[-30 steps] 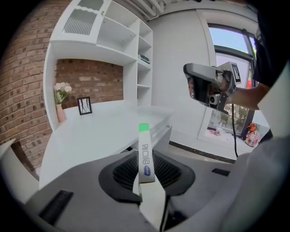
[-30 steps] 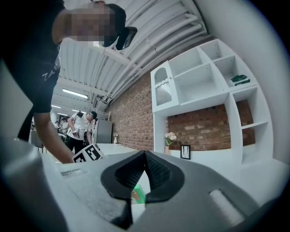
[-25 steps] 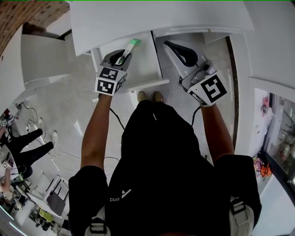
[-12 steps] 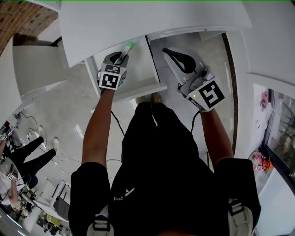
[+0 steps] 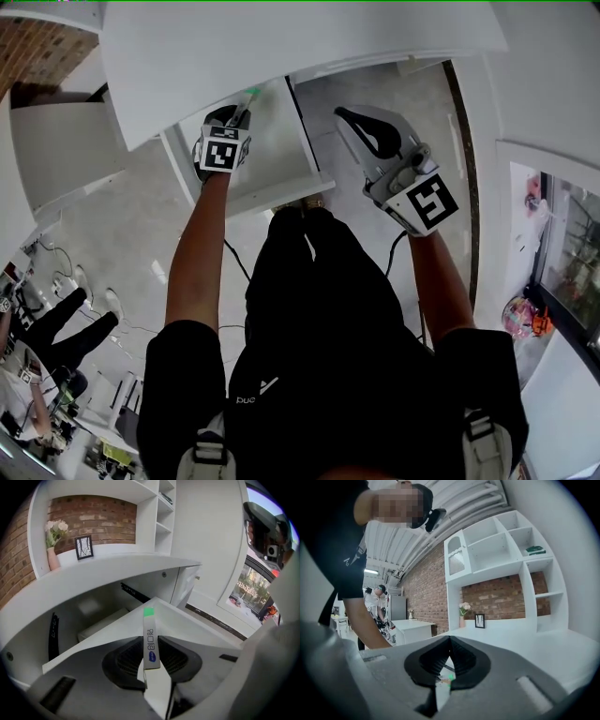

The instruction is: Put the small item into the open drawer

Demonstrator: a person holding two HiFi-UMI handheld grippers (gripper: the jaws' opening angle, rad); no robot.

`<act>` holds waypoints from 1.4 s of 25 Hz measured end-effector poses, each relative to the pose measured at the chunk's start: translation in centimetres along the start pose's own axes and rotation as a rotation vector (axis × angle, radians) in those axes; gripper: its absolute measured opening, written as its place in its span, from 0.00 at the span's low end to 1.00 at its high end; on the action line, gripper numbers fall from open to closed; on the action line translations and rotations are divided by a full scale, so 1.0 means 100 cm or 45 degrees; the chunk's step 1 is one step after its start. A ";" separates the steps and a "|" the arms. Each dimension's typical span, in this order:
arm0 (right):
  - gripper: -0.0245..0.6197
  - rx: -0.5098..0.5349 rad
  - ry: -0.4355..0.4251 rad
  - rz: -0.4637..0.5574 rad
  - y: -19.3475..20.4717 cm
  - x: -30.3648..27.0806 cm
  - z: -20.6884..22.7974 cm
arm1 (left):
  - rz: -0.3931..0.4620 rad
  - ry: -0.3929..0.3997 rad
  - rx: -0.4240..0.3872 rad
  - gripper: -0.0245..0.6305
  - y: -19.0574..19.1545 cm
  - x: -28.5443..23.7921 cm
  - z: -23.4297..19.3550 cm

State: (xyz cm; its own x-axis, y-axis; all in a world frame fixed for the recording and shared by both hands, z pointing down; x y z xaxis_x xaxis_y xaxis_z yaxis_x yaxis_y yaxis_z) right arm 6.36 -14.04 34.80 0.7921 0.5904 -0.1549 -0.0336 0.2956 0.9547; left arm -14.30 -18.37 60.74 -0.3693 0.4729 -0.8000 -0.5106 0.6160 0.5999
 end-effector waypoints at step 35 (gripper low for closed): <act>0.04 -0.015 0.023 -0.041 0.018 0.006 0.000 | -0.014 0.000 -0.010 0.22 0.017 -0.013 -0.001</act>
State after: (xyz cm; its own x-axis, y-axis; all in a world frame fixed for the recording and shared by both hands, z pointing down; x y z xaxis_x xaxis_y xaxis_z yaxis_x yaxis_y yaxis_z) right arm 6.76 -13.10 36.41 0.7817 0.5938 -0.1906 -0.0154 0.3238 0.9460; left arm -14.78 -18.01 62.81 -0.3638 0.4660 -0.8066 -0.5207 0.6163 0.5909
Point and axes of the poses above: the fingertips, and each gripper's own axes: x backward along the fingers, z to its right, y out of its underside, the point moved 5 cm from there along x, backward along the fingers, and after that the axes turned 10 degrees about -x, right-handed, at the moved point
